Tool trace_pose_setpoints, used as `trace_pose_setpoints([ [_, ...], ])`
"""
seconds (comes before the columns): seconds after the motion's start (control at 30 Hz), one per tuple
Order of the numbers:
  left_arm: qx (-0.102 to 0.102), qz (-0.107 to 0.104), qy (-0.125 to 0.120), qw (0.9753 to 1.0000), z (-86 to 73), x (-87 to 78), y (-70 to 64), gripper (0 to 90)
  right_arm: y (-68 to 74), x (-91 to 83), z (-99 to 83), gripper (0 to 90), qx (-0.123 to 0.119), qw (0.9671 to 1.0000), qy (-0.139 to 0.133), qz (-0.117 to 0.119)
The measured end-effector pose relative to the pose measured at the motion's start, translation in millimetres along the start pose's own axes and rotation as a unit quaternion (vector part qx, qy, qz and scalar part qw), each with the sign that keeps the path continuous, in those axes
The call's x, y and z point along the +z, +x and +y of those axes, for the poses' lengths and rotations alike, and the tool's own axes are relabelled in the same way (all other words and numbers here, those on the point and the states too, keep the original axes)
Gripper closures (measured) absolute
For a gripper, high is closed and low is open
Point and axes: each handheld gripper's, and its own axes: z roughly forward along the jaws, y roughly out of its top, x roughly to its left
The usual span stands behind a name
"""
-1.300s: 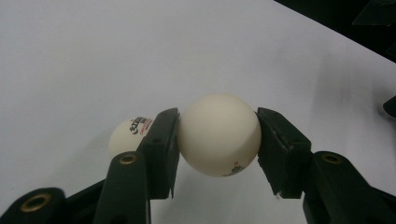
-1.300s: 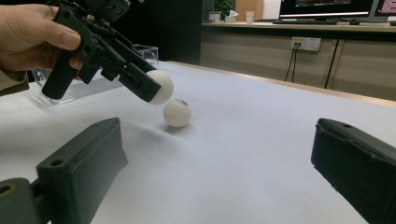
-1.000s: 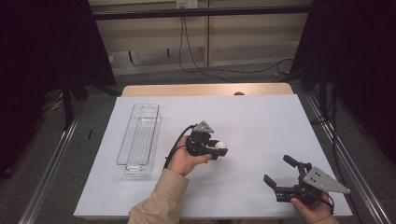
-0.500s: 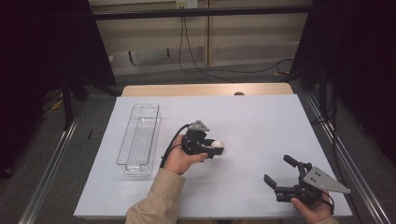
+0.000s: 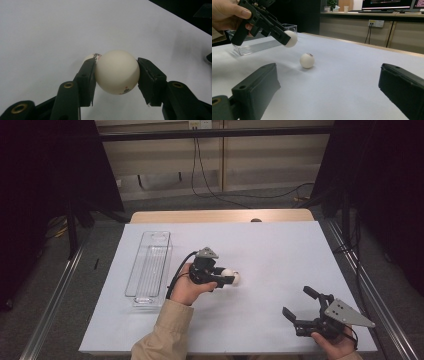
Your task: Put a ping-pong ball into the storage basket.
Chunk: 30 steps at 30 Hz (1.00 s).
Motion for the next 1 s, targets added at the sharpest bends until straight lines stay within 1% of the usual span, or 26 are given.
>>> trace_pose_setpoints([
  [0.1,0.0,0.003,0.001,1.0,-0.4,-1.9,1.6,51.1,0.1,-0.1,0.1,2.1,-0.001,1.0,-0.001,0.0],
  [0.37,-0.006,0.008,-0.006,0.9999,-0.3,-7.7,4.0,51.0,0.2,0.2,0.0,2.1,-0.001,1.0,0.001,0.002],
  [0.53,-0.006,0.012,-0.01,0.9999,-0.3,-12.8,6.9,51.0,-0.2,0.2,0.0,2.1,0.0,1.0,0.001,0.002],
  [0.57,-0.009,0.012,-0.01,0.9998,-0.3,-14.1,7.0,51.0,-0.1,0.2,0.0,2.1,0.001,1.0,0.001,0.001],
  [1.0,-0.011,0.014,-0.009,0.9998,-1.3,-19.6,10.8,51.0,-0.3,0.8,-0.4,2.1,0.0,1.0,0.005,0.003],
])
